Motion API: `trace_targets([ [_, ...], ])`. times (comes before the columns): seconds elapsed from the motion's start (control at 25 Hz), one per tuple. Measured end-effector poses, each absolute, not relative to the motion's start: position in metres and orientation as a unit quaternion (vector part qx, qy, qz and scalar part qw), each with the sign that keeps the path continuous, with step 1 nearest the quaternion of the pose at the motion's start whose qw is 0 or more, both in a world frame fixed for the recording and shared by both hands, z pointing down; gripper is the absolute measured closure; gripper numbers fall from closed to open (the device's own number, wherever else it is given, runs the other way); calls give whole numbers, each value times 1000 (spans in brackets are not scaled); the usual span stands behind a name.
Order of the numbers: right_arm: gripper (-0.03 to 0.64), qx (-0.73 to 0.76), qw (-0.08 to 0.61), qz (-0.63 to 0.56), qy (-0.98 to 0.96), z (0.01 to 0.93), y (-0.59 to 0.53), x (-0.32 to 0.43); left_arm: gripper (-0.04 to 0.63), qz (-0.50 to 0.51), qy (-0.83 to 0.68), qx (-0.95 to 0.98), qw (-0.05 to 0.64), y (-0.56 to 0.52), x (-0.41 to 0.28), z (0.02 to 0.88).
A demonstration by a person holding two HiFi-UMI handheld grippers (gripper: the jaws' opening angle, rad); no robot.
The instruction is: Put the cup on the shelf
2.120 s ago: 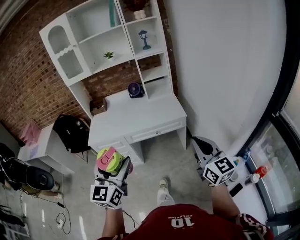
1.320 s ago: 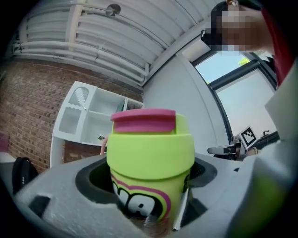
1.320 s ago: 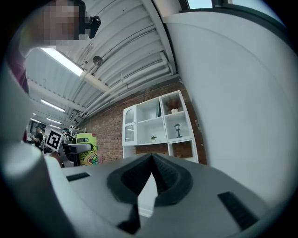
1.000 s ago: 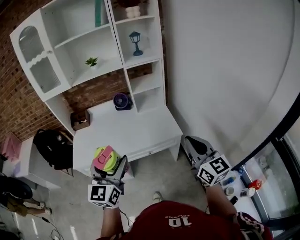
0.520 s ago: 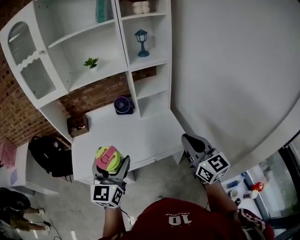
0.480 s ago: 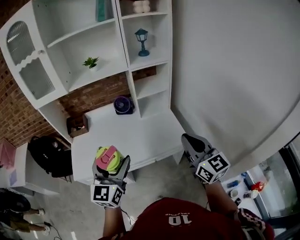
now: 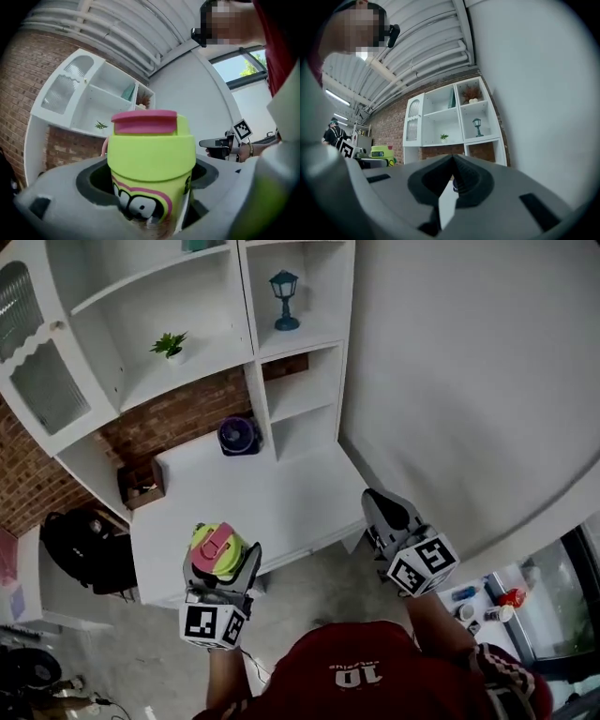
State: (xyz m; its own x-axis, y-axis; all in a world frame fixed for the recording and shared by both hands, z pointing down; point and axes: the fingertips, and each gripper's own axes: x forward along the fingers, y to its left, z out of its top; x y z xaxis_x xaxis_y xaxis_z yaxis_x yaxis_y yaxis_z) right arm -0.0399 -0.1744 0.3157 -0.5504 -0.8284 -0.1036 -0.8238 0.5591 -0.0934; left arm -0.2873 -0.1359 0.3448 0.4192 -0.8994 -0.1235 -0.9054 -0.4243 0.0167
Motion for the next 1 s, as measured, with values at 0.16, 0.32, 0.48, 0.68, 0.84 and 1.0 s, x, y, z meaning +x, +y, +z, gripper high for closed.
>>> trace_targets([
  [0.16, 612, -466, 64, -22, 882, 322, -179, -45, 173, 56, 527, -848, 17, -144, -287, 356],
  [0.32, 612, -455, 61, -28, 888, 331, -185, -51, 174, 79, 517, -852, -23, -150, -283, 367],
  [0.48, 612, -440, 69, -29, 895, 334, -201, -55, 173, 74, 522, -849, -19, -156, -280, 372],
  [0.68, 612, -428, 83, -22, 899, 329, -233, -54, 174, 77, 531, -844, -6, -175, -278, 367],
  [0.84, 612, -420, 89, -12, 903, 321, -266, -47, 175, 71, 542, -838, 11, -201, -270, 356],
  [1.0, 612, -415, 93, -16, 905, 321, -302, -38, 175, 65, 543, -837, 17, -232, -256, 351],
])
